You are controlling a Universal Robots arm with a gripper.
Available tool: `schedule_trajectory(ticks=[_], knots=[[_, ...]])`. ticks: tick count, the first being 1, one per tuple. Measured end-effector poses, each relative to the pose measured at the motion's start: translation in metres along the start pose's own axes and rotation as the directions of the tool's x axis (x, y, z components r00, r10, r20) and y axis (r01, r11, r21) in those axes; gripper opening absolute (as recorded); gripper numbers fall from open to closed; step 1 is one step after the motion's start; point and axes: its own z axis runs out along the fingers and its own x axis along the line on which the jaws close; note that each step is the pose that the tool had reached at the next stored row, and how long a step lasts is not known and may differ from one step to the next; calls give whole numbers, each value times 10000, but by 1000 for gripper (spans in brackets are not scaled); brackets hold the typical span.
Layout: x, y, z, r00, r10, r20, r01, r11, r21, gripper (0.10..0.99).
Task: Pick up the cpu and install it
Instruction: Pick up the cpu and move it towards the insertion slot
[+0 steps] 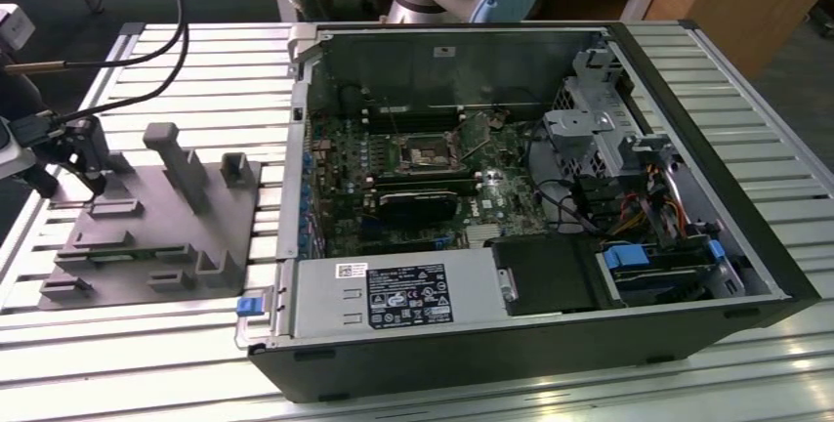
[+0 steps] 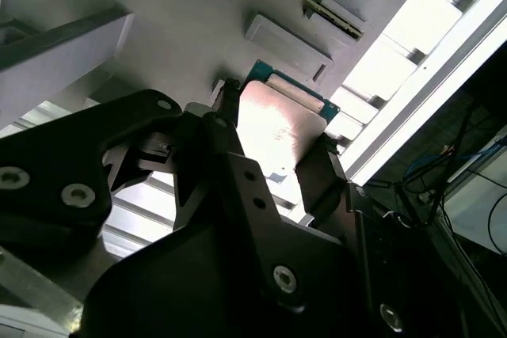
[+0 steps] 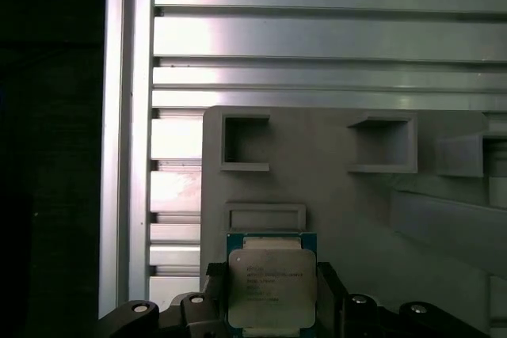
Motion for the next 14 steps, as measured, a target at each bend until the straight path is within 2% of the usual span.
schedule_trajectory(ticks=[5, 14], knots=[[-1, 2, -52, 10000, 0, 1, 0, 10000, -1, 537], [-2, 4, -95, 10000, 0, 1, 0, 10000, 0, 537]])
